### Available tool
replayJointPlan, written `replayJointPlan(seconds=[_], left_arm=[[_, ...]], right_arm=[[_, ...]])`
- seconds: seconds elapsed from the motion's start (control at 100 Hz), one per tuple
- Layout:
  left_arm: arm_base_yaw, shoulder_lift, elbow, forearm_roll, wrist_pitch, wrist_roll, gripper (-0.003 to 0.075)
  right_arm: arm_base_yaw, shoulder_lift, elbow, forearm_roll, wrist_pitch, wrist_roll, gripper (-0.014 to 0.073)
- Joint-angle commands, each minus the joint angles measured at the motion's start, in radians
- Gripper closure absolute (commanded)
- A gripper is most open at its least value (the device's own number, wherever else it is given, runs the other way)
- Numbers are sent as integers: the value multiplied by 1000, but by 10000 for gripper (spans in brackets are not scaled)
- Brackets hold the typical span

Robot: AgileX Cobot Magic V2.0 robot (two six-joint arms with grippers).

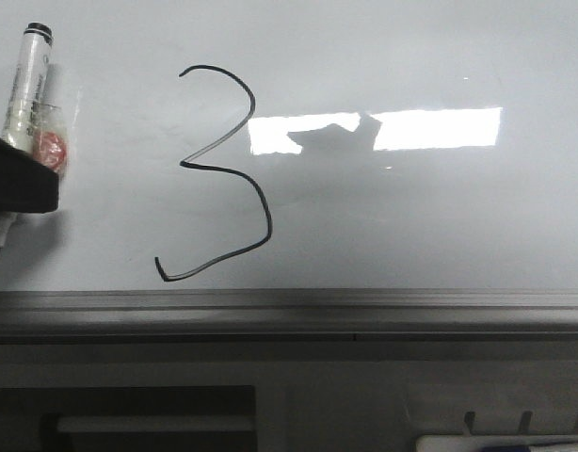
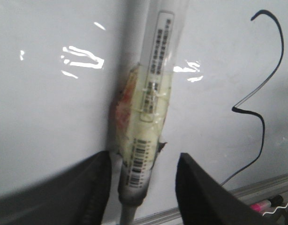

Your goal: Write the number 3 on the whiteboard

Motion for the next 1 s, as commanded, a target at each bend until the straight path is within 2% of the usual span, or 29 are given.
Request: replayJointPlan(seconds=[0.0, 0.29, 0.55, 0.73, 0.8, 0.86, 0.89, 0.91, 0.92, 0.93, 0.96, 0.99], left_arm=[[5, -2, -25, -7, -51, -6, 321], [5, -73, -25, -7, -9, -6, 321], [5, -181, -25, 0, 80, -6, 321], [5, -242, -25, 28, 114, -6, 328], [5, -275, -25, 32, 115, -6, 349], [5, -312, -25, 58, 115, -6, 390], [5, -330, -25, 78, 115, -6, 433], [5, -344, -25, 92, 115, -6, 454], [5, -349, -25, 100, 115, -6, 476], [5, -359, -25, 104, 117, -6, 488], [5, -378, -25, 115, 117, -6, 549], [5, -398, -25, 129, 117, -6, 598]], right_arm=[[-8, -20, -31, 6, -65, -1, 85], [-8, -20, -31, 6, -52, -1, 89], [-8, -20, -31, 6, -15, -1, 144], [-8, -22, -31, 6, -7, -1, 151], [-8, -25, -31, 6, -2, 17, 230], [-8, -36, -29, 6, -8, 33, 375], [-8, -48, -27, 6, -19, 33, 458], [-8, -55, -24, 6, -30, 33, 545], [-8, -58, -22, 6, -30, 33, 545], [-8, -64, -22, 6, -37, 33, 610], [-8, -75, -17, 5, -57, 33, 660], [-8, -89, -12, 5, -70, 36, 651]])
